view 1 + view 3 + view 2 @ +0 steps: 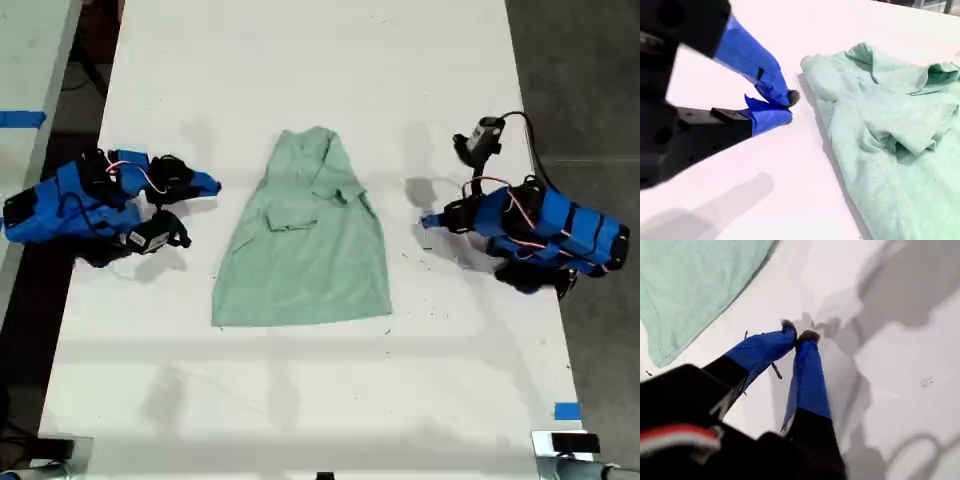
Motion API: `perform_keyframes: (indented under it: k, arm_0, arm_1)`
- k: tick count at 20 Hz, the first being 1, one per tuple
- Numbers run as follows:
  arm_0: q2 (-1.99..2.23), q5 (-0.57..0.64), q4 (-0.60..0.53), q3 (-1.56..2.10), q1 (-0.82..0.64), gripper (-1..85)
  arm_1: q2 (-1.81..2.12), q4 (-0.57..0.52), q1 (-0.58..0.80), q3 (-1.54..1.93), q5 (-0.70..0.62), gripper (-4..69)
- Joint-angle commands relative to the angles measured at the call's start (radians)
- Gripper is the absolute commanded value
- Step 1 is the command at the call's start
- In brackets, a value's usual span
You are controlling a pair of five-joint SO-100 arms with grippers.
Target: Fold t shirt
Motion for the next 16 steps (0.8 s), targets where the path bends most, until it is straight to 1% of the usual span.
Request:
perform_keyframes:
  k: [1,2,3,5,7,9,11,12,15,16]
  arm_0:
    - [0.011,-0.008,0.002,0.04,0.002,-0.2]
    - [0.011,-0.008,0.002,0.04,-0.002,-0.2]
    - [0.011,-0.006,0.0,0.04,-0.008,-0.2]
    - [0.011,0.003,-0.002,0.04,-0.018,-0.2]
    - [0.011,0.003,-0.002,0.04,-0.012,-0.2]
    - [0.011,0.002,0.0,0.04,-0.006,-0.2]
    - [0.011,0.0,0.0,0.04,0.005,-0.2]
    - [0.011,0.0,0.0,0.04,0.008,-0.2]
    - [0.011,0.002,0.0,0.04,0.009,-0.2]
    - [0.011,0.003,0.0,0.04,0.009,-0.2]
  arm_1:
    - [0.011,0.044,-0.075,-0.008,0.4,6.2]
    - [0.006,0.041,-0.077,-0.038,0.416,8.0]
    - [-0.02,0.015,-0.091,-0.074,0.43,8.6]
    - [-0.225,-0.066,-0.121,-0.179,0.457,10.7]
    - [-0.541,-0.179,-0.179,-0.314,0.492,15.1]
    - [-0.772,-0.324,-0.252,-0.399,0.531,18.5]
    - [-0.931,-0.483,-0.307,-0.414,0.565,19.1]
    - [-1.011,-0.543,-0.331,-0.42,0.588,19.3]
    - [-1.258,-0.684,-0.408,-0.46,0.658,21.2]
    - [-1.335,-0.723,-0.428,-0.486,0.664,24.5]
